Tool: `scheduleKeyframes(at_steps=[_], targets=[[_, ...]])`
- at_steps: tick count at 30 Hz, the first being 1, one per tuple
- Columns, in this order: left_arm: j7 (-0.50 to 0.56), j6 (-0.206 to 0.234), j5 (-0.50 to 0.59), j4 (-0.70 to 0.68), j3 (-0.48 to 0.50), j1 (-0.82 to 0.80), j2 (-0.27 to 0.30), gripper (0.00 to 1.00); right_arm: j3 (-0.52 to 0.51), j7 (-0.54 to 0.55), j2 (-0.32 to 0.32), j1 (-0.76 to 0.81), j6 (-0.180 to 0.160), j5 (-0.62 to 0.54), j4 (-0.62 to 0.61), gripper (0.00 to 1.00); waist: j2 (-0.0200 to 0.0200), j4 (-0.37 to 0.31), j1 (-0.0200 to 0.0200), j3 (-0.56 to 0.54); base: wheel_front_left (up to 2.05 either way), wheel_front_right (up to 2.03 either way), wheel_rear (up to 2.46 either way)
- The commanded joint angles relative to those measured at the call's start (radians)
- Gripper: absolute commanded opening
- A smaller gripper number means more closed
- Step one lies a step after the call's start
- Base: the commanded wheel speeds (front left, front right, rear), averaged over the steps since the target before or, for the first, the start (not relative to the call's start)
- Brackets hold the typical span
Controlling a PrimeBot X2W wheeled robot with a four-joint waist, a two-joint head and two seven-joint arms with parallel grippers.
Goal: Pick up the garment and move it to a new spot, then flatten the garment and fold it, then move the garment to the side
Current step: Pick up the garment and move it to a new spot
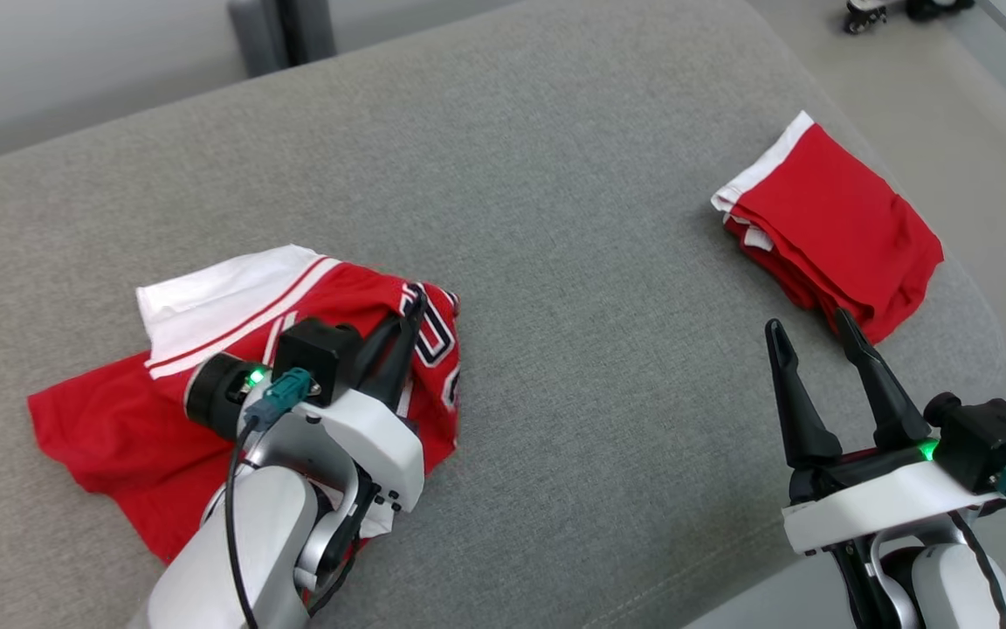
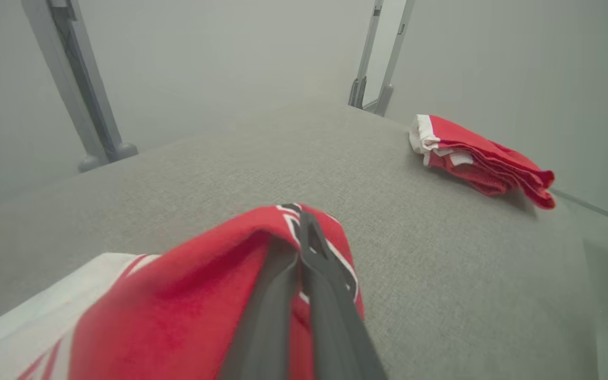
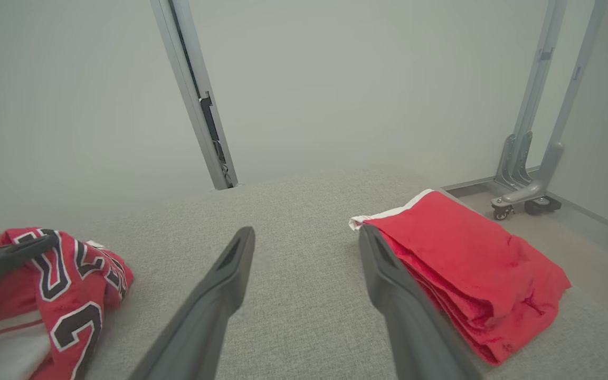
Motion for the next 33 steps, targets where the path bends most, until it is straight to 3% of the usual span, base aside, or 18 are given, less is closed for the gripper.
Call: scheduleKeyframes(at_steps=[1, 4, 5, 6, 7, 13, 17, 25, 33], targets=[[-0.010, -0.013, -0.004, 0.030, -0.006, -0.022, -0.004, 0.00, 0.002, -0.013, -0.003, -0.012, 0.000, 0.008, 0.008, 1.00, 0.0000, -0.017, 0.0000, 0.022, 0.00, 0.00, 0.00], [-0.031, -0.045, 0.001, 0.108, -0.032, -0.043, -0.023, 0.00, 0.003, -0.023, -0.003, -0.022, 0.000, 0.013, 0.021, 1.00, 0.0000, -0.009, 0.0000, 0.027, 0.00, 0.00, 0.00], [-0.039, -0.053, -0.001, 0.129, -0.040, -0.044, -0.032, 0.11, -0.001, -0.024, -0.003, -0.023, 0.000, 0.012, 0.028, 1.00, 0.0000, -0.001, 0.0000, 0.025, 0.00, 0.00, 0.00], [-0.048, -0.060, -0.003, 0.148, -0.046, -0.045, -0.042, 0.45, -0.003, -0.025, -0.003, -0.024, 0.000, 0.009, 0.033, 1.00, 0.0000, 0.007, 0.0000, 0.022, 0.00, 0.00, 0.00], [-0.060, -0.068, -0.001, 0.162, -0.055, -0.048, -0.049, 1.00, -0.007, -0.025, -0.003, -0.024, 0.000, 0.005, 0.038, 1.00, 0.0000, 0.015, 0.0000, 0.016, 0.00, 0.00, 0.00], [-0.115, -0.106, -0.030, 0.165, -0.088, 0.005, -0.090, 1.00, -0.040, -0.009, -0.003, -0.009, 0.000, -0.024, 0.052, 1.00, 0.0000, 0.089, 0.0000, -0.044, 0.00, 0.00, 0.00], [-0.133, -0.092, -0.044, 0.123, -0.086, 0.044, -0.094, 1.00, -0.059, 0.000, -0.004, -0.001, 0.000, -0.032, 0.047, 1.00, 0.0000, 0.131, 0.0000, -0.074, 0.00, 0.00, 0.00], [-0.176, 0.002, -0.073, -0.008, -0.008, 0.156, -0.046, 1.00, -0.105, 0.031, -0.004, 0.026, -0.001, -0.072, 0.018, 1.00, 0.0000, 0.255, 0.0000, -0.133, 0.00, 0.00, 0.00], [-0.231, 0.093, -0.113, -0.070, 0.156, 0.220, 0.029, 1.00, -0.121, 0.067, -0.004, 0.051, -0.001, -0.108, -0.011, 1.00, 0.0000, 0.347, 0.0000, -0.177, 0.00, 0.00, 0.00]])
